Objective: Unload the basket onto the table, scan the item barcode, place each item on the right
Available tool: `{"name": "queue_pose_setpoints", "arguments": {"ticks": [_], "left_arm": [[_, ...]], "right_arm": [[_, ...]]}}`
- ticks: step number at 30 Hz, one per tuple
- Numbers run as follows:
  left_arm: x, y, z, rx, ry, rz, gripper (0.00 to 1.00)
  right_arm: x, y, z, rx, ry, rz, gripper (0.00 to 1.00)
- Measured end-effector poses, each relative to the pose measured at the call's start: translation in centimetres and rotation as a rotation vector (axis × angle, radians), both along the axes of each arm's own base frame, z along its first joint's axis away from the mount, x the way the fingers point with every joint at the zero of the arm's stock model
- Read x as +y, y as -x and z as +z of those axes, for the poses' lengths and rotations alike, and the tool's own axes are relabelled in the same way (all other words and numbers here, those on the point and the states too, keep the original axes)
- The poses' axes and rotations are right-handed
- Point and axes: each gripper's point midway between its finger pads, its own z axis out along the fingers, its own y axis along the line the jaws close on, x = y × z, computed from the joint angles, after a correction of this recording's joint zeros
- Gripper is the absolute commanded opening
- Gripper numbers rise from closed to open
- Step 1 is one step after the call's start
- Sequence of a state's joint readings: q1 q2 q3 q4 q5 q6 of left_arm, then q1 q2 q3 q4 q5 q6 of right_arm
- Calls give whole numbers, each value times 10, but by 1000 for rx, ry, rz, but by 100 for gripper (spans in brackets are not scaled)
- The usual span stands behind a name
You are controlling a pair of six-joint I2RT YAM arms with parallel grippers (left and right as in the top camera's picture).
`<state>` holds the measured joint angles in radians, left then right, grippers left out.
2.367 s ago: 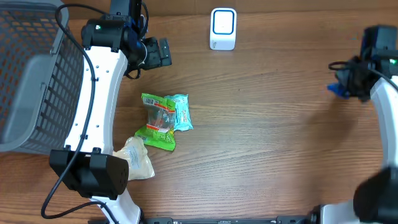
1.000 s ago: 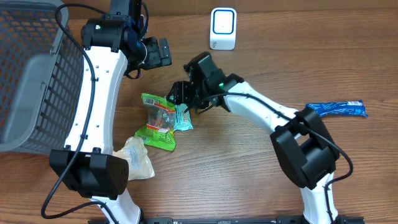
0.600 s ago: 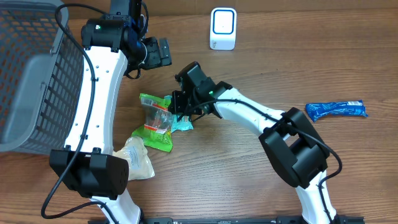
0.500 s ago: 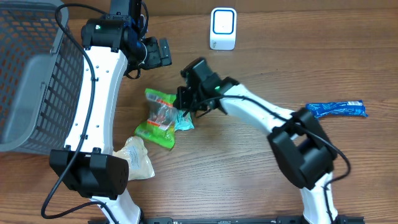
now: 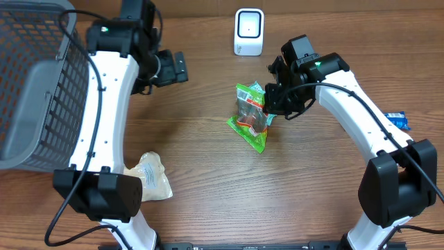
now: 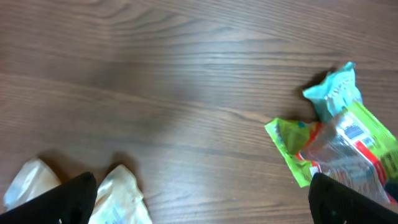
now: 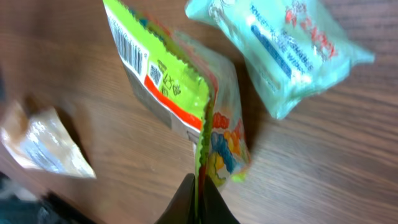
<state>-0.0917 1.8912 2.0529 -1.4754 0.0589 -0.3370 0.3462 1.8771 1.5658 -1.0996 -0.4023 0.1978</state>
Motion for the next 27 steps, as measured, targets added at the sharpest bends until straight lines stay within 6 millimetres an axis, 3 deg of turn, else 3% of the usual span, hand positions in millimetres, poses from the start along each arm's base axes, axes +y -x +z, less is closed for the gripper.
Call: {"name": "queue_pose_setpoints", "arguments": {"ticks": [3,7,10,13,17,18,19,20,22,23,27], "left_arm": [[27,11,11,32,-18,97,100],[79,24,29,41,-43,286,100],[106,34,30,63,-51,374,100],[119,36,30,64,-40,410,100],[108,22,33,10,-48,274,100],[104,19,34,1,-55,236,100],[100,17,34,-7,-59,202,100],[97,16,34,-11,-64,179,100],[91,10,36,-36,-68,136,100],[91,5,37,-53,-72,126,100],[91,2,38,-69,-75,118,100]], "right_arm": [[-9,7,-2,11,16,48,4],[-31,13,-2,55,36,52,4],[-44,4,6,45,32,12,4],[-58,-6,10,30,29,-26,4],[-61,1,9,25,41,46,4],[-60,4,8,25,42,74,11],[-60,6,8,23,44,100,45],[-60,7,8,16,46,121,69],[-61,5,8,-1,51,133,89],[-62,-1,8,-21,50,125,99],[-73,-25,10,-68,47,13,100]]}}
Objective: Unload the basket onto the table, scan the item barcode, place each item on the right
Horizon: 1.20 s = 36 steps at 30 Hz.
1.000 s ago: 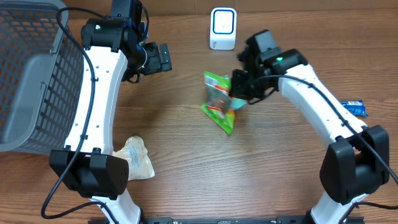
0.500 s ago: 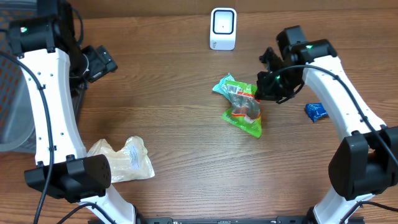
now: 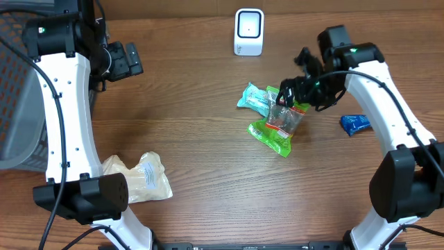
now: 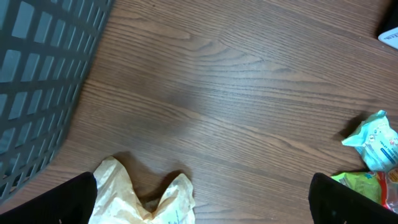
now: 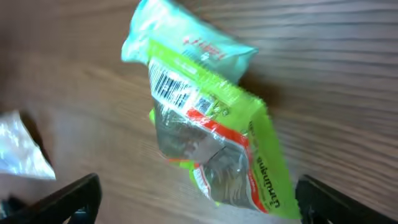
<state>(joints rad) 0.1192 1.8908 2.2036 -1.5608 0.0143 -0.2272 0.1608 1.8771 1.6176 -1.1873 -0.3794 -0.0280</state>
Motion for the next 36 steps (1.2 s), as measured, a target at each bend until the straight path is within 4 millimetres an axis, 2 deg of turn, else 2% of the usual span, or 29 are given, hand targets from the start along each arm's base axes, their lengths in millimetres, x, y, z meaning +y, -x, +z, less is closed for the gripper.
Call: {"name": "queue_pose_setpoints", "arguments": {"ticks": [2,5,7,9,11,14,17,18,21,25,27,28,29,31,32,33,34,35,36], "left_arm": [[0,0,0,-1,-1,-3,100],[0,0,0,-2,-1,-3,100],[0,0,0,-2,-1,-3,100],[0,-1,0,-3,-1,-3,100],[0,-1,0,-2,-1,-3,100],[0,-1,0,-2,-1,-3,100],[0,0,0,-2,-1,-3,100],[0,-1,0,-2,-1,-3,100],[0,0,0,-2,-1,-3,100],[0,-1,0,-2,-1,-3,100],[0,0,0,-2,-1,-3,100],[0,-1,0,-2,-1,-3,100],[0,-1,0,-3,-1,-3,100],[0,0,0,-2,-1,-3,100],[0,-1,0,-3,-1,-3,100],[0,0,0,-2,-1,-3,99],[0,-1,0,-2,-1,-3,100],[0,0,0,-2,-1,-3,100],[0,-1,0,-3,-1,-3,100]], "right_arm": [[-9,-8,0,17,-5,-116,100],[-11,-5,-9,70,-8,-212,100],[-9,6,-30,125,-23,-239,97],[-4,23,-58,186,-60,-250,91],[5,40,-85,233,-122,-251,90],[19,54,-106,250,-233,-240,89],[24,49,-107,229,-277,-247,83],[23,44,-108,215,-272,-266,77],[14,42,-115,203,-194,-306,71],[4,54,-120,190,-31,-269,75],[-14,76,-123,244,160,-240,80],[-17,79,-121,250,196,-234,82],[-34,87,-115,264,336,-216,87],[-50,86,-107,245,467,-194,89],[-61,78,-96,211,568,-185,91],[-64,70,-90,174,602,-182,92],[-64,57,-80,122,631,-181,92],[-58,34,-59,25,661,-183,91],[-54,29,-51,7,655,-182,91]]}}
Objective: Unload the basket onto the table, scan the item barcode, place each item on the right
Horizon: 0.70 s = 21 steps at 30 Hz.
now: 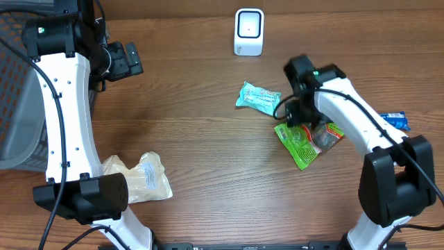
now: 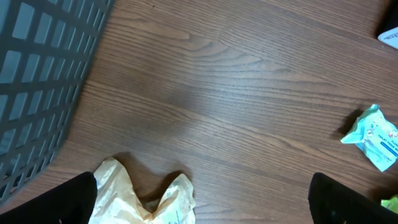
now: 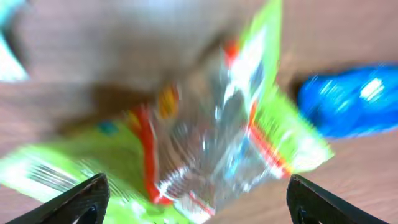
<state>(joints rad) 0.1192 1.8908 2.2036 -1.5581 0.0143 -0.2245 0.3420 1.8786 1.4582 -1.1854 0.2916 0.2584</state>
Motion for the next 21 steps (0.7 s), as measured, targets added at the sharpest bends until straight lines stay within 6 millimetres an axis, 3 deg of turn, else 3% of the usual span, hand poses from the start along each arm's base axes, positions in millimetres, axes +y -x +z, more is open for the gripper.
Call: {"name": "queue_pose_setpoints", "arguments": {"ticks": [4,7,9,15,19,21], "left_arm": [[0,0,0,0,0,0,100],[0,0,0,1,0,0,100],[0,0,0,1,0,0,100],[0,0,0,1,0,0,100],[0,0,0,0,0,0,100],[0,0,0,0,0,0,100]], "right_arm": [[20,-6,25,-33,-103,-114,94],[12,22,21,51,-114,-311,94],[11,28,12,64,-125,-390,95],[24,59,-56,154,-260,-518,95],[19,55,-62,172,-342,-536,99],[19,45,-62,161,-396,-410,99]]}}
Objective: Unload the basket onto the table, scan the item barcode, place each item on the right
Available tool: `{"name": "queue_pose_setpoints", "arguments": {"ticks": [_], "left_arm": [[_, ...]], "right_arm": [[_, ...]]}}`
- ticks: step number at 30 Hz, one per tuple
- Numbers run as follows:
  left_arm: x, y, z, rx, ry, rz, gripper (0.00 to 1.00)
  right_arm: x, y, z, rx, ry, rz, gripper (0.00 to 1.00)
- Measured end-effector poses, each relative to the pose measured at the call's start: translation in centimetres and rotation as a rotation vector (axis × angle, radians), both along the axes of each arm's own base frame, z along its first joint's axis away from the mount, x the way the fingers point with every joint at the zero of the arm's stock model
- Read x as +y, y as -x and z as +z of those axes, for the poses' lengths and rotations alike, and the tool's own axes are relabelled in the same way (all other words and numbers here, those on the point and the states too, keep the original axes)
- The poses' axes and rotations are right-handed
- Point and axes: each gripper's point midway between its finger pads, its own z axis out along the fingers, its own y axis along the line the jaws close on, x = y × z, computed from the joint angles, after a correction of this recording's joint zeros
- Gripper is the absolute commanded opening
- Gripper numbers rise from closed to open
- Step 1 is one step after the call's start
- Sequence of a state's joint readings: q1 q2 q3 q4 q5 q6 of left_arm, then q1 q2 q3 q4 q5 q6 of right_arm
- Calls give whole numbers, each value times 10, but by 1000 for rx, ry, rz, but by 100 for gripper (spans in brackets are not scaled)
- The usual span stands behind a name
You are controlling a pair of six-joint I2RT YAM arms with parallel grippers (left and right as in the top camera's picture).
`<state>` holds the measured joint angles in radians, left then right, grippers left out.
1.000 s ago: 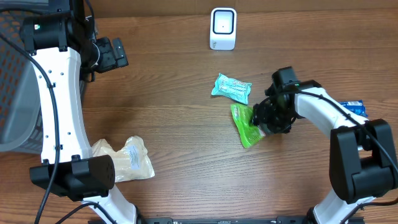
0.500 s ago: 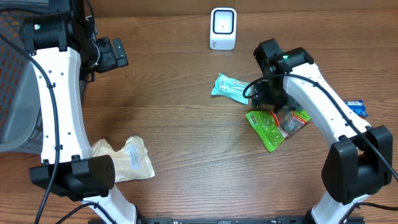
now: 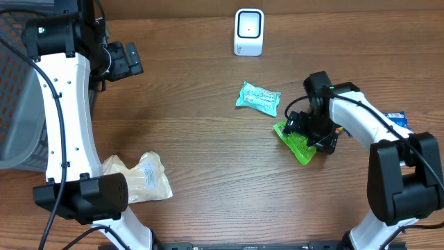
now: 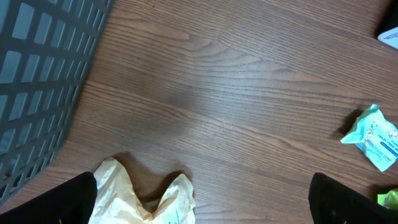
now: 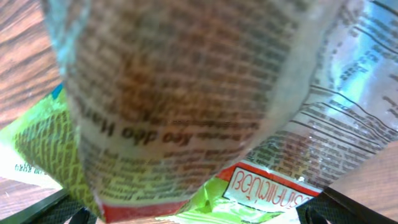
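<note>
The green candy bag [image 3: 294, 144] lies on the table right of centre. In the right wrist view the candy bag [image 5: 205, 93] fills the frame, its printed clear panel very close to the camera. My right gripper [image 3: 316, 132] sits low over it, open, with one finger on each side of the bag. The white barcode scanner [image 3: 249, 31] stands at the back centre. My left gripper [image 3: 122, 61] hangs open at the far left, its fingers [image 4: 74, 200] wide apart over bare wood.
A teal packet [image 3: 259, 97] lies left of the green bag, and a blue packet [image 3: 396, 119] at the right edge. A crumpled pale bag [image 3: 142, 177] sits front left. A grey mesh basket [image 3: 31, 83] stands at the left edge.
My right gripper has moved down and to the right onto the green bag, which now fills its wrist view. The left arm has not moved.
My right gripper was shut on the green bag's edge near the table's centre, beside the teal packet. Then it stood open above the bag, and the left arm had swung toward the basket. Later the bag lay farther right, apart from the teal packet, where the gripper now straddles it.
</note>
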<state>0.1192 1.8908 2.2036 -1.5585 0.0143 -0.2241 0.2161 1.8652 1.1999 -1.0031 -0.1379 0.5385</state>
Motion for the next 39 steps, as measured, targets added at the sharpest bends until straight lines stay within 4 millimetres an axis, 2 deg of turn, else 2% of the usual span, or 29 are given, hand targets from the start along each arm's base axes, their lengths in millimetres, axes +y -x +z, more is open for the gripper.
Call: {"name": "queue_pose_setpoints", "arguments": {"ticks": [2,6,8,10,13,15,17,19,20,21,22,23,25,27,29,32,36,37,38,39], "left_arm": [[0,0,0,0,0,0,100],[0,0,0,0,0,0,100],[0,0,0,0,0,1,100],[0,0,0,0,0,1,100],[0,0,0,0,0,0,100],[0,0,0,0,0,0,100],[0,0,0,0,0,0,100],[0,0,0,0,0,0,100],[0,0,0,0,0,1,100],[0,0,0,0,0,0,100],[0,0,0,-1,0,0,100],[0,0,0,0,0,0,100],[0,0,0,0,0,0,100],[0,0,0,-2,0,0,100],[0,0,0,-1,0,0,100],[0,0,0,-1,0,0,100],[0,0,0,-1,0,0,100],[0,0,0,-1,0,0,100],[0,0,0,0,0,0,100],[0,0,0,-1,0,0,100]], "right_arm": [[0,-4,0,-33,3,103,99],[10,-16,-1,-137,30,421,98],[14,-21,-2,-176,115,575,90],[14,-21,-2,-184,181,653,83],[5,-13,2,-136,205,642,86],[6,-17,15,-162,168,601,93],[10,-36,59,-306,64,492,97],[4,-44,83,-369,15,369,99],[-5,-47,95,-392,-15,249,100],[-14,-52,92,-398,-47,115,100],[-17,-56,75,-404,-84,22,100],[-17,-56,65,-411,-100,-2,100],[-9,-44,28,-384,-161,-50,100],[-1,-39,7,-408,-205,-66,100],[2,-40,2,-430,-228,-72,100],[7,-52,5,-528,-268,-65,100],[12,-60,6,-583,-283,-47,100],[17,-63,5,-600,-289,-28,97],[19,-65,4,-606,-291,-20,90],[22,-67,3,-611,-294,-9,77]]}}
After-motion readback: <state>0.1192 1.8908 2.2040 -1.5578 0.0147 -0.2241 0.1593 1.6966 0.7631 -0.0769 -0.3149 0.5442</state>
